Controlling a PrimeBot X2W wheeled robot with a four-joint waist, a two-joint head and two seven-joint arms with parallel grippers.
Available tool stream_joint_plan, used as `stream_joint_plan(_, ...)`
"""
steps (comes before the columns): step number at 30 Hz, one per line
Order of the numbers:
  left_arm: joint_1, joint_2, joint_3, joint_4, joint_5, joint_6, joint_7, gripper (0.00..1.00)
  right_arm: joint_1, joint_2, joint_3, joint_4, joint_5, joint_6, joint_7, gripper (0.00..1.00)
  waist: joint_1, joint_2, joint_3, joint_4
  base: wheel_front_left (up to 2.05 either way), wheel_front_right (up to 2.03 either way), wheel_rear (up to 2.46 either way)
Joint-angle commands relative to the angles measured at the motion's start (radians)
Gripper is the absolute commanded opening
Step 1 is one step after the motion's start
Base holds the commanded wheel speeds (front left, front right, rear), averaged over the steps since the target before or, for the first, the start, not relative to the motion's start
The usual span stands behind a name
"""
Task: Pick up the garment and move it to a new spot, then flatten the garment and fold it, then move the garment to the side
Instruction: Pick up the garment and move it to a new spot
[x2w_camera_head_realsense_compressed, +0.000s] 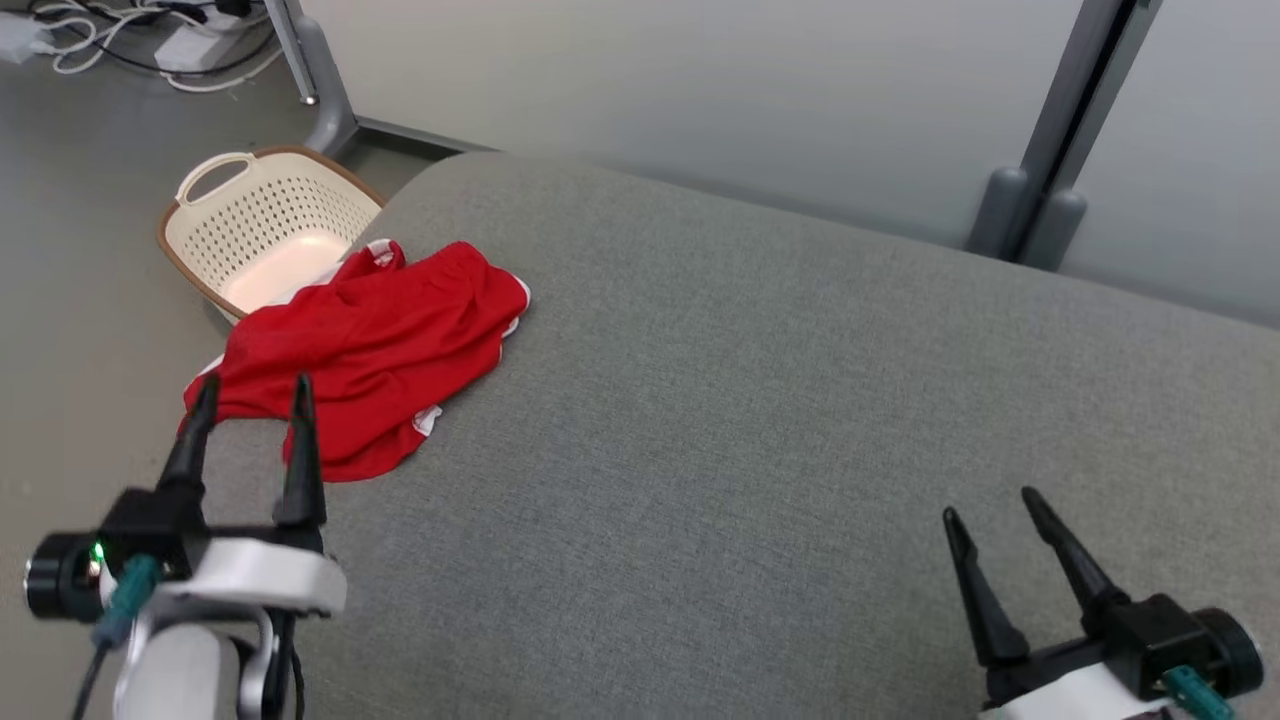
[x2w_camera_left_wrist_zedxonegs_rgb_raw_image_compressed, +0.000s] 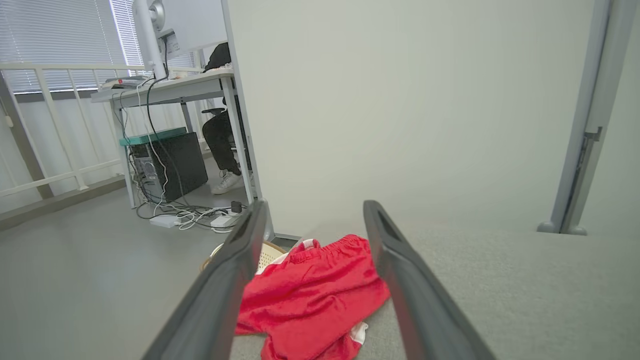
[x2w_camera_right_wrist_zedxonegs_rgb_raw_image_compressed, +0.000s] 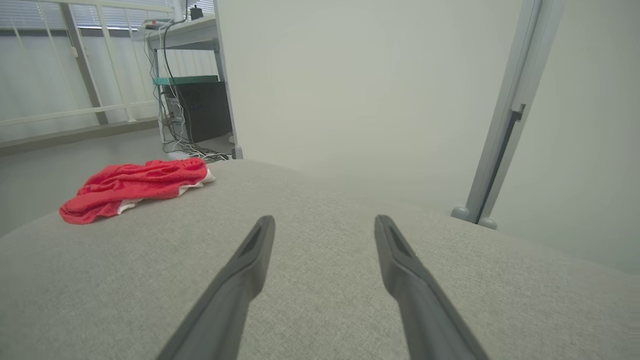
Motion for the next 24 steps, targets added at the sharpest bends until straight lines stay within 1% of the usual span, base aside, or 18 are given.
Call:
stream_joint_plan(1,-0.102,0.022,0.008,0.063,-0.022,-0.029,0.009,1.0,-0.031,-0.036,-0.012,-0.009,-0.008,-0.001,-0.001,1.0,0.0,-0.0001,0.1,-0.035,0.0,0.0,0.0)
stream_joint_plan(3,-0.243,0.055,0.016,0.142,-0.041,-0.055,0.04,1.0,-0.054,-0.071,-0.024,-0.019,-0.015,-0.001,-0.001,1.0,0.0,-0.0001,0.152,-0.051,0.0,0.0,0.0)
stream_joint_plan(5,-0.364,0.085,0.012,0.233,-0.057,-0.075,0.107,1.0,-0.08,-0.107,-0.031,-0.03,-0.018,-0.001,-0.001,1.0,0.0,-0.0001,0.206,-0.072,0.0,0.0,0.0)
stream_joint_plan(6,-0.364,0.085,0.012,0.233,-0.057,-0.075,0.107,1.0,-0.08,-0.107,-0.031,-0.03,-0.018,-0.001,-0.001,1.0,0.0,-0.0001,0.206,-0.072,0.0,0.0,0.0)
stream_joint_plan(10,-0.59,0.147,-0.011,0.422,-0.098,-0.11,0.268,1.0,-0.131,-0.167,-0.05,-0.059,-0.024,-0.001,-0.001,1.0,0.0,-0.0001,0.309,-0.122,0.0,0.0,0.0)
stream_joint_plan(13,-0.718,0.175,-0.02,0.556,-0.16,-0.123,0.394,1.0,-0.162,-0.198,-0.068,-0.088,-0.024,-0.001,-0.001,1.0,0.0,-0.0001,0.379,-0.165,0.0,0.0,0.0)
stream_joint_plan(16,-0.801,0.198,-0.026,0.667,-0.229,-0.125,0.494,1.0,-0.181,-0.223,-0.066,-0.113,-0.022,-0.001,-0.001,1.0,0.0,-0.0001,0.44,-0.209,0.0,0.0,0.0)
stream_joint_plan(19,-0.859,0.233,-0.045,0.746,-0.276,-0.125,0.561,1.0,-0.193,-0.25,-0.066,-0.127,-0.019,-0.001,-0.001,1.0,0.0,-0.0001,0.492,-0.246,0.0,0.0,0.0)
stream_joint_plan(24,-0.908,0.269,-0.07,0.845,-0.319,-0.126,0.625,1.0,-0.194,-0.264,-0.099,-0.14,-0.013,-0.001,-0.001,1.0,0.0,-0.0001,0.554,-0.281,0.0,0.0,0.0)
